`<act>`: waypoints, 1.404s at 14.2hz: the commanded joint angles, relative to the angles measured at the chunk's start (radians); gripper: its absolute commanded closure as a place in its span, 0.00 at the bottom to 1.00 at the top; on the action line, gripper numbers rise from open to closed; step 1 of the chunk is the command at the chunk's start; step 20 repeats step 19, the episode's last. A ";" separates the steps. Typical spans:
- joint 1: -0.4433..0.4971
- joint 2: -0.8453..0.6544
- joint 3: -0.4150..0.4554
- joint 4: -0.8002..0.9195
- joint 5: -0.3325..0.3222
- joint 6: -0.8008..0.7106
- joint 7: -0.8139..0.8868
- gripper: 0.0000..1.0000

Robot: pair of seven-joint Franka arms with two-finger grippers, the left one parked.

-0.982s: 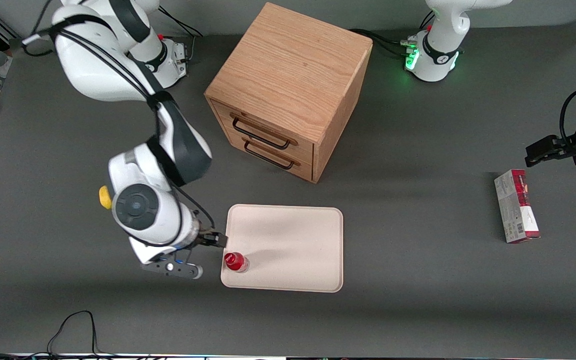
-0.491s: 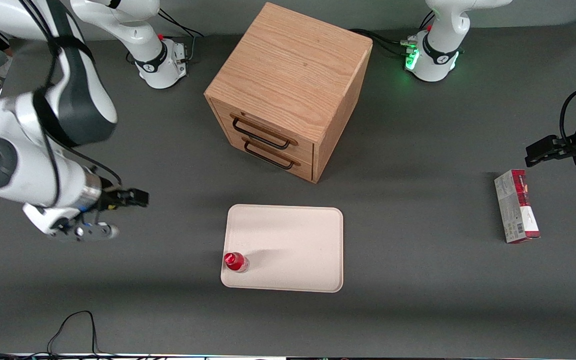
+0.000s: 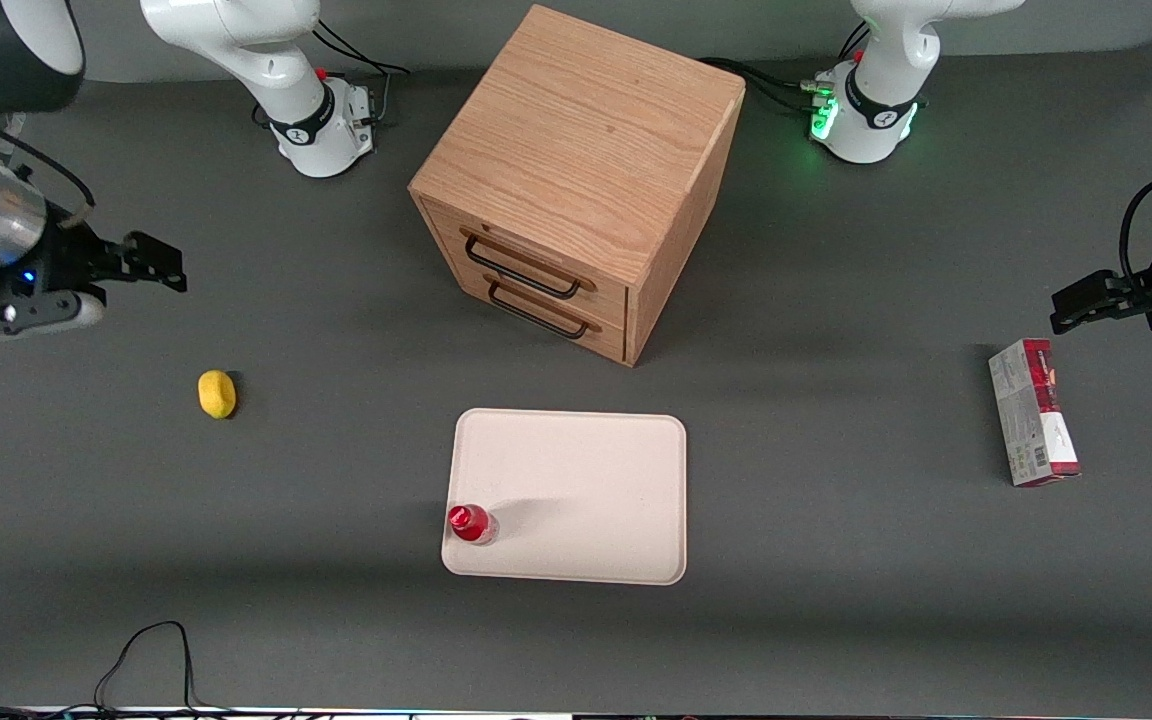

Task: Place coke bottle on tray

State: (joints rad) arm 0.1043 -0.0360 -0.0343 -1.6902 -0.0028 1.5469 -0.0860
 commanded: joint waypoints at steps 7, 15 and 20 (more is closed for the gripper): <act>0.104 -0.010 -0.061 0.000 0.012 -0.005 0.014 0.00; 0.081 0.062 -0.067 0.105 0.015 -0.024 -0.057 0.00; 0.075 0.091 -0.064 0.142 0.047 -0.024 -0.055 0.00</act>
